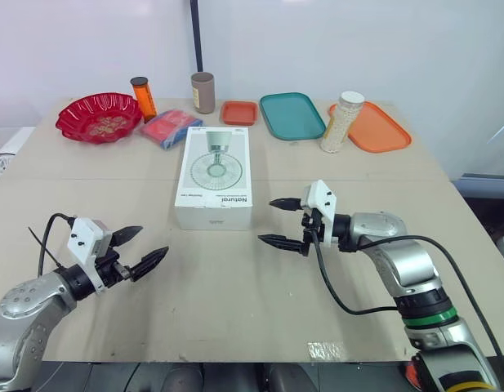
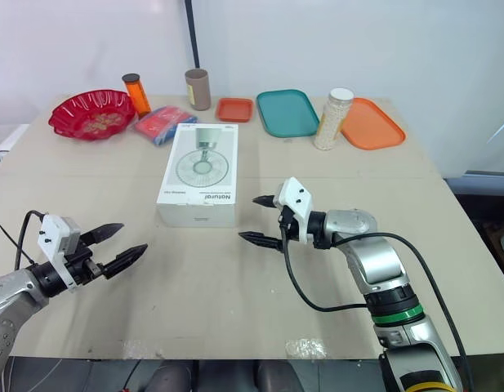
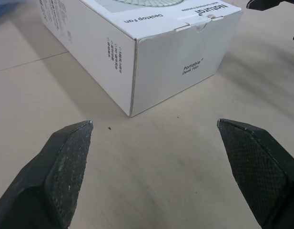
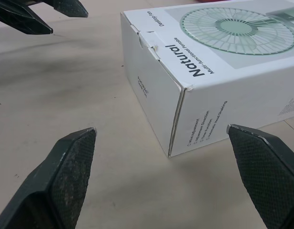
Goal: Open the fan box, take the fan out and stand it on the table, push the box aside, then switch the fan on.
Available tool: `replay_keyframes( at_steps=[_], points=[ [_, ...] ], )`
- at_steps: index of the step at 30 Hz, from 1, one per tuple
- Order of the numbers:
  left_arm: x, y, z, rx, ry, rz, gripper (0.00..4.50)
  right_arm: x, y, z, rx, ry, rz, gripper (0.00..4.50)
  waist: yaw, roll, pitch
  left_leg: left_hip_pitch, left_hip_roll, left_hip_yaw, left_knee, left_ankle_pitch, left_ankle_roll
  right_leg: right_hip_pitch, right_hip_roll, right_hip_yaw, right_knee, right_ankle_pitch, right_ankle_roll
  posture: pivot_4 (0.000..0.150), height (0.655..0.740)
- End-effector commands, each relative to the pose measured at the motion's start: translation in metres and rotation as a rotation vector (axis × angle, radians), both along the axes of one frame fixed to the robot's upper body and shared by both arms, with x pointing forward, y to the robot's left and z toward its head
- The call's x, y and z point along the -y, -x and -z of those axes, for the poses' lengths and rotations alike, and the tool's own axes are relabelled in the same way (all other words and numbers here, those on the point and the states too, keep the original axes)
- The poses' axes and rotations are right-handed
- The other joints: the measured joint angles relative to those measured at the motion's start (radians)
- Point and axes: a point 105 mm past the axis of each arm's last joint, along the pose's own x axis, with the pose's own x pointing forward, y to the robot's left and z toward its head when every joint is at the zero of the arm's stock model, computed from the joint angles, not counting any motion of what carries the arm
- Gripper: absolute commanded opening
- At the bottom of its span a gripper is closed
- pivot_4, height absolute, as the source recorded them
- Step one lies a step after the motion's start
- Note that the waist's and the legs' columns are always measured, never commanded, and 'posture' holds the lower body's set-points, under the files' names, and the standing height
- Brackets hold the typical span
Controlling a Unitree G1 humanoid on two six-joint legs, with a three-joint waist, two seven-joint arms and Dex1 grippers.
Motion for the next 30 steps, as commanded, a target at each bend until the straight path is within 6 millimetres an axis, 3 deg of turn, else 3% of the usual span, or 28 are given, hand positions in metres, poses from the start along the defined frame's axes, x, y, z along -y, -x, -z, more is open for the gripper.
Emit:
replay_keyframes(
  at_steps=[1, 4, 23, 25, 26, 28, 30],
  points=[
    [-0.010, 0.000, -0.004, 0.033, -0.045, -0.037, 4.45, -0.002, 0.000, -0.006, 0.050, -0.003, -0.024, 4.50, 0.000, 0.000, 0.000, 0.000, 0.000, 0.000, 0.000, 0.000, 0.000, 0.000, 0.000, 0.000, 0.000, 0.000, 0.000, 0.150, 0.7400],
    [-0.020, 0.000, -0.002, 0.030, -0.081, -0.086, 4.45, -0.007, 0.000, -0.004, 0.045, -0.002, -0.049, 4.50, 0.000, 0.000, 0.000, 0.000, 0.000, 0.000, 0.000, 0.000, 0.000, 0.000, 0.000, 0.000, 0.000, 0.000, 0.000, 0.150, 0.7400],
    [-0.021, 0.007, -0.010, 0.053, -0.072, -0.108, 4.45, -0.015, -0.010, -0.008, 0.058, -0.022, -0.071, 4.50, 0.000, 0.000, 0.000, 0.000, 0.000, 0.000, 0.000, 0.000, 0.000, 0.000, 0.000, 0.000, 0.000, 0.000, 0.000, 0.150, 0.7400],
    [-0.020, 0.006, -0.017, 0.068, -0.038, -0.101, 4.45, -0.015, -0.011, -0.011, 0.065, -0.026, -0.066, 4.50, 0.000, 0.000, 0.000, 0.000, 0.000, 0.000, 0.000, 0.000, 0.000, 0.000, 0.000, 0.000, 0.000, 0.000, 0.000, 0.150, 0.7400],
    [-0.012, 0.003, -0.036, 0.099, 0.016, -0.057, 4.06, -0.014, -0.013, -0.016, 0.061, -0.039, -0.056, 4.50, 0.000, 0.000, 0.000, 0.000, 0.000, 0.000, 0.000, 0.000, 0.000, 0.000, 0.000, 0.000, 0.000, 0.000, 0.000, 0.150, 0.7400],
    [-0.003, -0.005, -0.066, 0.172, 0.063, -0.005, 3.73, -0.016, -0.016, -0.026, 0.061, -0.059, -0.048, 4.50, 0.000, 0.000, 0.000, 0.000, 0.000, 0.000, 0.000, 0.000, 0.000, 0.000, 0.000, 0.000, 0.000, 0.000, 0.000, 0.150, 0.7400],
    [0.000, -0.015, -0.082, 0.220, 0.061, 0.018, 3.02, -0.020, -0.018, -0.031, 0.077, -0.052, -0.045, 4.50, 0.001, 0.000, 0.000, 0.000, 0.000, 0.000, 0.000, 0.000, 0.000, 0.000, 0.000, -0.001, 0.001, 0.000, 0.000, 0.150, 0.7400]
  ],
)
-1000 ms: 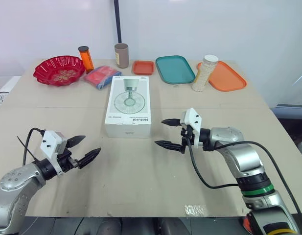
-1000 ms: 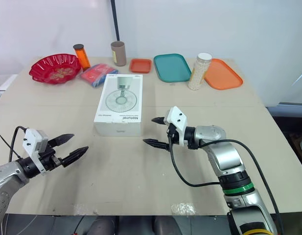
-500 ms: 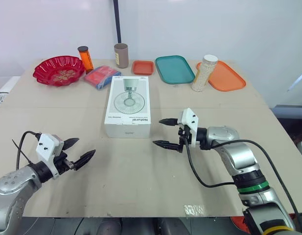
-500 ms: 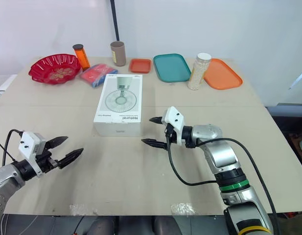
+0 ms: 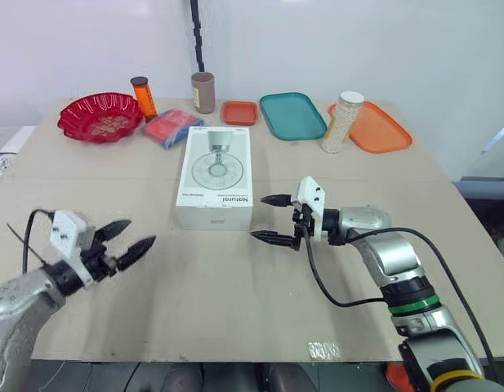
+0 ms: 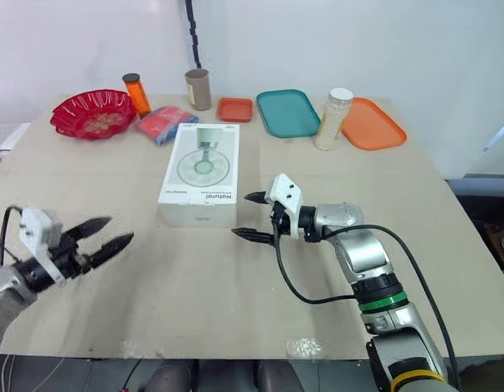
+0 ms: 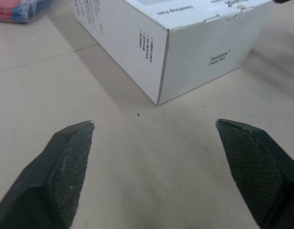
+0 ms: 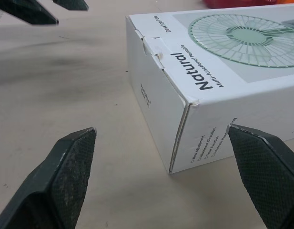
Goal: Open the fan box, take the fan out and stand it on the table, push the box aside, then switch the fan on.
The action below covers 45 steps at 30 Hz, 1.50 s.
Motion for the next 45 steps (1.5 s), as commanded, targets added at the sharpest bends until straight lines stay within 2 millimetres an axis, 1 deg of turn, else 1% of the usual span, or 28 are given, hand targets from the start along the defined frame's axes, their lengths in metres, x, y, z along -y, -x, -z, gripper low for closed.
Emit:
replay_keyframes(
  at_steps=[1, 2, 4, 6, 7, 8, 9, 12, 15, 18, 20, 22, 26, 29, 32, 36, 41, 45],
  points=[
    [0.016, -0.022, -0.077, 0.216, 0.043, 0.111, 2.78, -0.009, -0.007, -0.036, 0.073, -0.052, 0.013, 4.50, 0.003, 0.000, 0.000, 0.000, 0.000, 0.000, 0.000, 0.000, 0.000, 0.000, 0.000, 0.000, 0.000, 0.000, 0.000, 0.150, 0.7400],
    [0.018, -0.026, -0.080, 0.221, 0.039, 0.125, 2.22, -0.011, -0.008, -0.039, 0.077, -0.056, 0.017, 4.50, 0.003, 0.000, 0.000, -0.001, 0.000, 0.000, 0.001, 0.000, -0.001, 0.000, 0.000, -0.001, 0.000, 0.000, 0.000, 0.150, 0.7400],
    [0.022, -0.035, -0.085, 0.226, 0.035, 0.150, 1.61, -0.015, -0.010, -0.046, 0.091, -0.067, 0.027, 4.50, 0.002, -0.001, 0.000, -0.001, 0.000, 0.000, 0.002, 0.001, -0.001, 0.001, 0.000, -0.001, 0.000, 0.000, 0.000, 0.150, 0.7400],
    [0.029, -0.047, -0.087, 0.231, 0.010, 0.187, 0.81, -0.022, -0.010, -0.052, 0.125, -0.061, 0.034, 4.50, -0.002, 0.000, 0.000, -0.001, 0.000, 0.001, 0.001, 0.000, 0.000, 0.001, -0.001, -0.001, 0.000, 0.000, 0.001, 0.150, 0.7400],
    [0.032, -0.052, -0.088, 0.232, 0.000, 0.200, 0.55, -0.025, -0.010, -0.054, 0.139, -0.057, 0.037, 4.50, -0.002, 0.000, 0.000, -0.001, 0.000, 0.002, 0.000, 0.000, 0.000, 0.000, -0.001, -0.001, 0.000, 0.000, 0.000, 0.150, 0.7400],
    [0.035, -0.059, -0.088, 0.231, 0.000, 0.210, 0.16, -0.028, -0.011, -0.056, 0.158, -0.047, 0.040, 4.50, -0.001, 0.000, 0.000, -0.001, 0.000, 0.002, 0.000, 0.000, 0.000, -0.001, 0.000, -0.001, 0.000, 0.000, 0.000, 0.150, 0.7400],
    [0.037, -0.067, -0.087, 0.228, -0.001, 0.216, 0.06, -0.032, -0.011, -0.059, 0.178, -0.039, 0.045, 4.50, 0.000, 0.000, 0.000, -0.001, 0.000, 0.002, 0.000, 0.000, -0.001, -0.001, 0.000, -0.001, 0.000, 0.000, 0.000, 0.150, 0.7400],
    [0.040, -0.082, -0.083, 0.219, 0.000, 0.231, 0.06, -0.039, -0.013, -0.064, 0.216, -0.027, 0.060, 4.50, 0.000, 0.000, 0.000, -0.002, 0.000, 0.002, 0.001, 0.001, -0.001, -0.001, 0.000, -0.001, 0.001, 0.000, 0.000, 0.150, 0.7400],
    [0.046, -0.096, -0.071, 0.189, -0.033, 0.236, 0.06, -0.049, -0.012, -0.078, 0.260, -0.037, 0.070, 4.50, 0.000, 0.000, 0.000, -0.002, 0.000, 0.002, 0.001, 0.001, -0.001, -0.001, 0.000, -0.001, 0.001, 0.000, 0.000, 0.150, 0.7400],
    [0.049, -0.106, -0.048, 0.120, -0.092, 0.228, 0.06, -0.062, -0.005, -0.084, 0.306, -0.020, 0.045, 4.50, -0.001, 0.000, 0.000, -0.002, 0.000, 0.002, 0.001, 0.001, -0.001, -0.002, 0.000, -0.001, 0.000, 0.000, 0.000, 0.150, 0.7400],
    [0.048, -0.110, -0.036, 0.091, -0.110, 0.217, 0.06, -0.069, 0.000, -0.080, 0.353, 0.037, 0.008, 4.50, -0.001, 0.000, 0.000, -0.003, 0.000, 0.002, 0.001, 0.001, -0.001, -0.002, 0.000, -0.001, 0.001, 0.000, 0.000, 0.150, 0.7400],
    [0.047, -0.112, -0.030, 0.085, -0.127, 0.222, 0.06, -0.077, 0.003, -0.073, 0.384, 0.085, -0.017, 4.50, 0.000, 0.000, 0.000, -0.003, 0.000, 0.002, 0.001, 0.000, -0.001, -0.003, 0.000, -0.002, 0.001, 0.000, 0.000, 0.150, 0.7400],
    [0.044, -0.114, -0.026, 0.087, -0.136, 0.215, 0.06, -0.086, 0.002, -0.060, 0.404, 0.148, -0.043, 4.50, -0.001, 0.000, 0.000, -0.003, 0.000, 0.002, 0.002, 0.001, -0.001, -0.002, 0.000, -0.002, 0.002, 0.000, 0.000, 0.150, 0.7400],
    [0.041, -0.115, -0.021, 0.078, -0.172, 0.201, 0.06, -0.087, -0.005, -0.049, 0.438, 0.230, -0.037, 4.50, -0.001, 0.000, 0.000, -0.003, 0.000, 0.001, 0.002, 0.001, -0.001, -0.002, 0.000, -0.002, 0.001, 0.000, 0.000, 0.150, 0.7400],
    [0.041, -0.116, -0.015, 0.070, -0.223, 0.196, 0.06, -0.090, -0.013, -0.052, 0.427, 0.231, -0.005, 4.50, -0.001, 0.000, 0.000, -0.002, 0.000, 0.002, 0.002, 0.001, -0.001, -0.002, -0.001, -0.002, 0.002, 0.000, 0.000, 0.150, 0.7400],
    [0.046, -0.112, -0.008, 0.067, -0.270, 0.217, 0.06, -0.091, -0.020, -0.053, 0.442, 0.245, 0.018, 4.50, -0.001, 0.001, 0.000, -0.001, 0.000, 0.001, 0.002, 0.001, -0.001, -0.001, 0.000, -0.002, 0.002, 0.000, 0.000, 0.150, 0.7400],
    [0.047, -0.111, -0.009, 0.077, -0.265, 0.217, 0.06, -0.092, -0.018, -0.056, 0.453, 0.240, 0.011, 4.50, -0.001, 0.001, 0.000, -0.001, 0.000, 0.001, 0.002, 0.001, -0.001, -0.001, -0.001, -0.002, 0.002, 0.000, 0.000, 0.150, 0.7400],
    [0.049, -0.110, -0.010, 0.086, -0.265, 0.229, 0.06, -0.088, -0.022, -0.054, 0.452, 0.257, 0.028, 4.50, -0.001, 0.001, 0.000, -0.001, 0.000, 0.002, 0.002, 0.001, 0.000, -0.001, -0.001, -0.002, 0.002, 0.000, 0.000, 0.150, 0.7400]
  ],
)
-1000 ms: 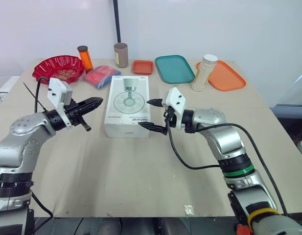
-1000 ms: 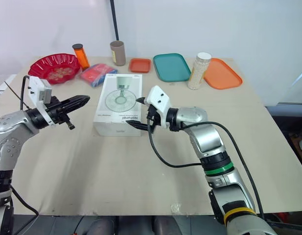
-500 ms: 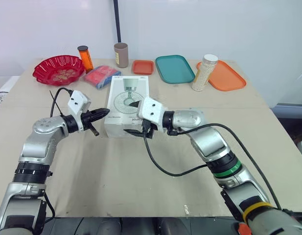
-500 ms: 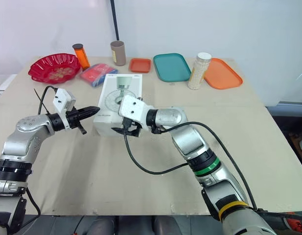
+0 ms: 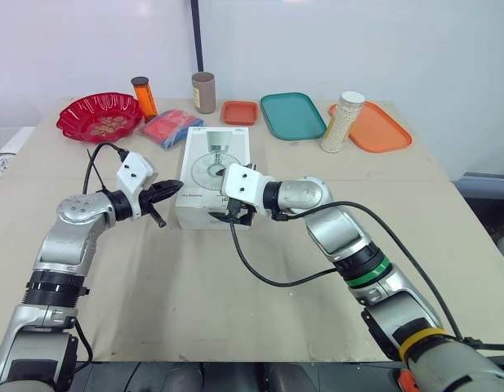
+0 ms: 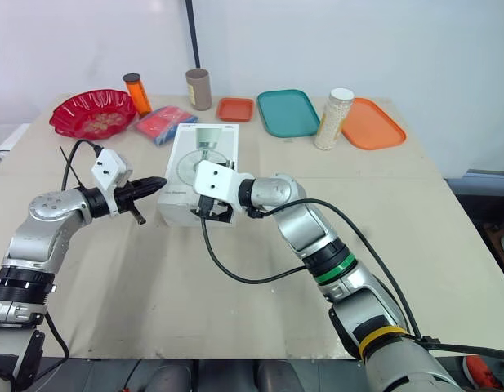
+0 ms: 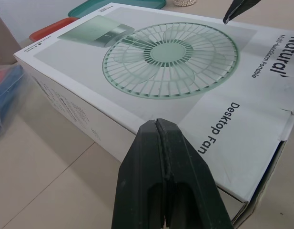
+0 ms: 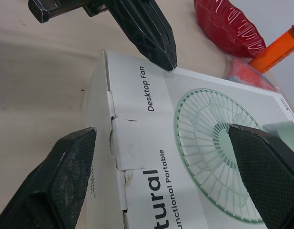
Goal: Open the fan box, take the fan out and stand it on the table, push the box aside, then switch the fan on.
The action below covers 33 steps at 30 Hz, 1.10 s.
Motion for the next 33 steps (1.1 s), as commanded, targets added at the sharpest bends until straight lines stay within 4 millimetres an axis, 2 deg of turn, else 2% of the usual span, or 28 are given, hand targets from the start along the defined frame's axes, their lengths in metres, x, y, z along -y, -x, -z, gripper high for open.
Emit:
replay_keyframes(
  at_steps=[1, 14, 33],
  points=[
    [0.002, 0.003, 0.019, -0.059, -0.029, 0.009, 0.06, 0.001, -0.002, -0.016, 0.055, -0.017, 0.000, 4.50, 0.000, 0.000, 0.000, 0.000, 0.000, 0.000, 0.000, 0.000, 0.000, 0.000, 0.000, 0.000, 0.000, 0.000, 0.000, 0.150, 0.7400],
    [0.014, 0.006, 0.025, -0.065, -0.057, 0.056, 0.06, 0.011, -0.018, -0.024, 0.066, -0.038, 0.078, 4.50, 0.001, 0.000, 0.000, 0.000, 0.000, 0.000, 0.000, 0.000, 0.000, 0.001, 0.000, 0.000, 0.000, 0.000, 0.000, 0.150, 0.7400],
    [0.021, 0.010, 0.033, -0.069, -0.087, 0.084, 0.06, 0.012, -0.013, -0.043, 0.060, -0.093, 0.061, 4.50, 0.001, 0.000, 0.000, 0.000, 0.000, 0.000, 0.000, 0.000, 0.000, 0.001, 0.000, 0.000, 0.000, 0.000, 0.000, 0.150, 0.7400]
  ],
)
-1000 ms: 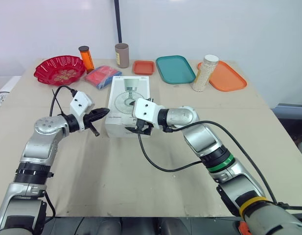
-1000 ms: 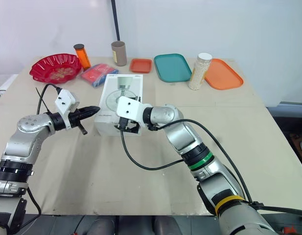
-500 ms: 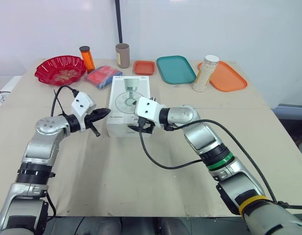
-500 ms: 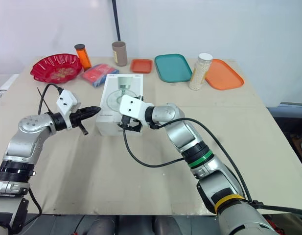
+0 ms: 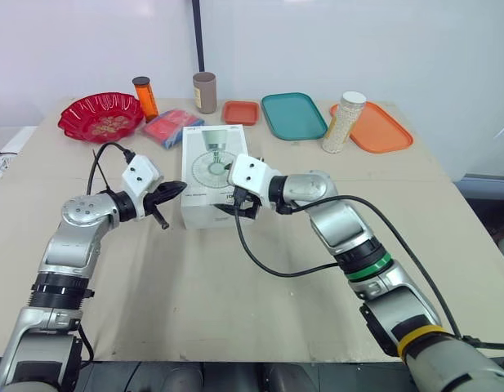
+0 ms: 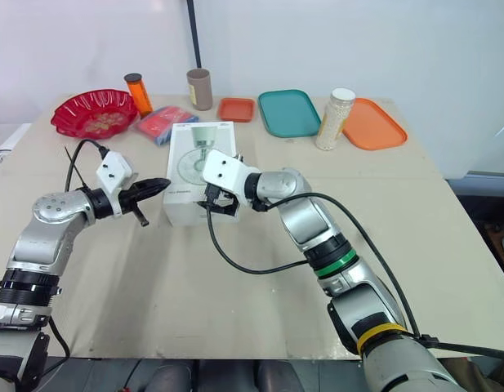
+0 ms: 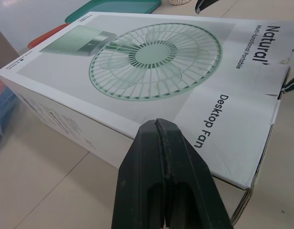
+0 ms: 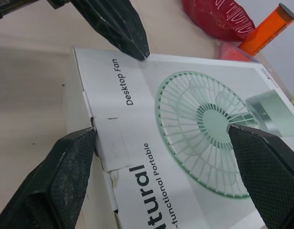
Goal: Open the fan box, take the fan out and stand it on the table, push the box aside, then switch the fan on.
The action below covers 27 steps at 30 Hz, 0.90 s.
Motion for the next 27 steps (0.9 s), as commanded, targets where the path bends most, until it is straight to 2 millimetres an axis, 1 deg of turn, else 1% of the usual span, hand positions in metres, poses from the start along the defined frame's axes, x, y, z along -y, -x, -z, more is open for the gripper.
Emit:
replay_keyframes(
  at_steps=[1, 5, 8, 12, 17, 22, 27],
  points=[
    [0.010, 0.007, 0.030, -0.103, -0.040, 0.050, 0.06, 0.001, 0.002, -0.035, 0.096, -0.054, -0.008, 4.50, 0.001, 0.000, 0.000, 0.000, 0.000, 0.000, 0.000, 0.000, 0.000, 0.000, 0.000, 0.000, 0.000, 0.000, 0.000, 0.150, 0.7400],
    [0.011, 0.008, 0.032, -0.106, -0.043, 0.053, 0.06, 0.000, 0.005, -0.042, 0.099, -0.077, -0.016, 4.50, 0.001, 0.000, 0.000, 0.000, 0.000, 0.000, 0.000, 0.000, 0.000, 0.000, 0.000, 0.000, 0.000, 0.000, 0.000, 0.150, 0.7400],
    [0.011, 0.008, 0.032, -0.106, -0.043, 0.054, 0.06, 0.001, 0.004, -0.042, 0.099, -0.077, -0.011, 4.50, 0.001, 0.001, 0.000, 0.000, 0.000, 0.000, 0.000, 0.000, 0.000, 0.000, 0.000, 0.000, 0.000, 0.000, 0.000, 0.150, 0.7400],
    [0.011, 0.008, 0.030, -0.102, -0.042, 0.054, 0.06, 0.005, 0.003, -0.034, 0.114, -0.025, -0.013, 4.50, 0.002, 0.001, 0.000, 0.000, 0.000, 0.000, 0.000, 0.000, 0.000, 0.000, 0.000, 0.000, 0.000, 0.000, 0.000, 0.150, 0.7400],
    [0.009, 0.006, 0.028, -0.096, -0.044, 0.048, 0.06, 0.002, 0.010, -0.020, 0.105, 0.024, -0.052, 4.50, 0.002, 0.001, -0.001, 0.000, 0.000, 0.000, 0.000, 0.000, 0.000, 0.000, 0.000, 0.000, 0.000, 0.000, 0.000, 0.150, 0.7400],
    [0.010, 0.007, 0.028, -0.095, -0.042, 0.049, 0.06, 0.004, 0.005, -0.013, 0.114, 0.054, -0.032, 4.50, 0.001, 0.001, -0.001, 0.000, 0.000, 0.000, 0.000, 0.000, 0.000, 0.000, 0.000, 0.000, 0.000, 0.000, 0.000, 0.150, 0.7400],
    [0.010, 0.007, 0.028, -0.093, -0.042, 0.046, 0.06, 0.004, 0.005, -0.011, 0.113, 0.061, -0.035, 4.50, 0.001, 0.001, -0.001, 0.000, 0.000, 0.000, 0.000, 0.000, 0.000, 0.000, 0.000, 0.000, 0.000, 0.000, 0.000, 0.150, 0.7400]
  ],
)
